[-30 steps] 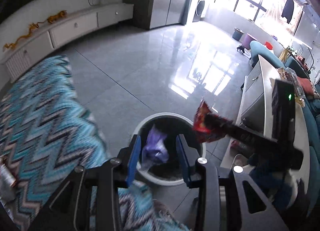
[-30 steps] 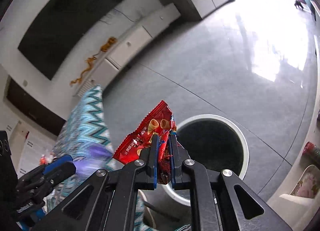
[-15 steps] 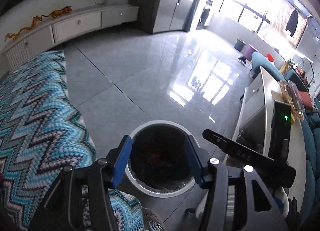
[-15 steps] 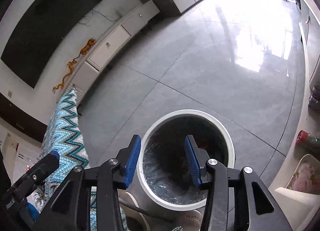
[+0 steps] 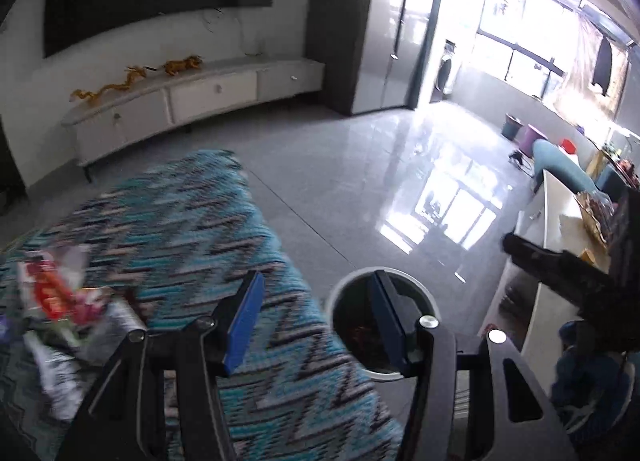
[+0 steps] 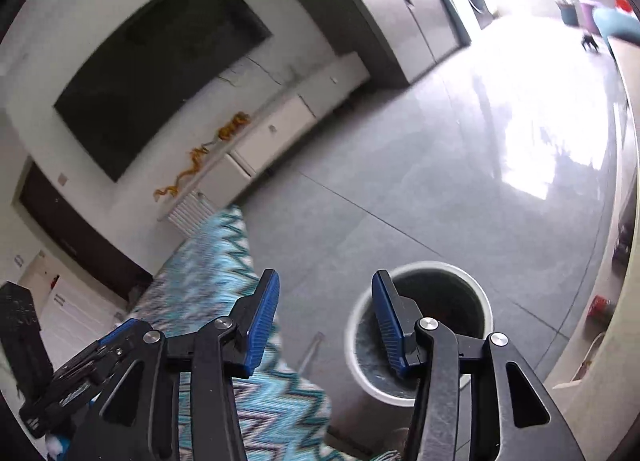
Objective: Collect trash
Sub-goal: 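Move both tools back over the trash on the rug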
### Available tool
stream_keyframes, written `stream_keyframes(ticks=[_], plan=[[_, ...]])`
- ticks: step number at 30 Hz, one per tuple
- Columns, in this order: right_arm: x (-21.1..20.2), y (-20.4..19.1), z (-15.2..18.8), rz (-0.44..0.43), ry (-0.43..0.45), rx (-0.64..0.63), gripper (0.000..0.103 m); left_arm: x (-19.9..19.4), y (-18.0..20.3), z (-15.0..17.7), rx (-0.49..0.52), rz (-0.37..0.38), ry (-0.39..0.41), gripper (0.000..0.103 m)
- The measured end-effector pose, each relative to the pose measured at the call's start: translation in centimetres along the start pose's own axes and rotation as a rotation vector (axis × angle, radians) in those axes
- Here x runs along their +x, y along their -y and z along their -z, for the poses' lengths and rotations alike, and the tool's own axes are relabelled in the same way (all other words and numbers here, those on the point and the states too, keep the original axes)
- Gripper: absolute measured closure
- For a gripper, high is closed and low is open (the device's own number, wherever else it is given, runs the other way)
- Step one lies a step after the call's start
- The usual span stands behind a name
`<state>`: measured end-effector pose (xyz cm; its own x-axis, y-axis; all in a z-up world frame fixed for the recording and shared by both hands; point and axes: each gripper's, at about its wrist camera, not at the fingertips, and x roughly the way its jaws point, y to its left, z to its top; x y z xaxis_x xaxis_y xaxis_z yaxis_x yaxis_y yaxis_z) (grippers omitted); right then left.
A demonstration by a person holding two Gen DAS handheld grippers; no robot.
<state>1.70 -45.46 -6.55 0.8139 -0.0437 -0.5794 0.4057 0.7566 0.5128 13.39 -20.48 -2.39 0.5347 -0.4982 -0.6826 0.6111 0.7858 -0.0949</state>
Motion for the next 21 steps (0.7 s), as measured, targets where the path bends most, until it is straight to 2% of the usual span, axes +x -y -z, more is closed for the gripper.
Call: stream_keyframes(ticks=[5,11,15,21], plan=[[-3.0,-5.0,-0.1,-0.043,0.031,-0.079,0.052,-5.8,-5.9,0.5,-0.062,-0.090,0.076,0.050],[-5.1,-11.2,0.4,-0.119,0.030,-0.185,0.051,-13.5,-14.8,2.1,-0.164,-0.238,0.173,0.050],[-5.0,-15.7,1.6,-0.183,-0.015,-0.274,0.048,-17.1,-20.8,3.4,-0.227,-0.330,0.201,0.050],[-2.0,-22.7,5.0,-0.282,-0.121,-0.407,0.038,-19.2,-28.7,5.9,-0.357,-0.396,0.203,0.050]])
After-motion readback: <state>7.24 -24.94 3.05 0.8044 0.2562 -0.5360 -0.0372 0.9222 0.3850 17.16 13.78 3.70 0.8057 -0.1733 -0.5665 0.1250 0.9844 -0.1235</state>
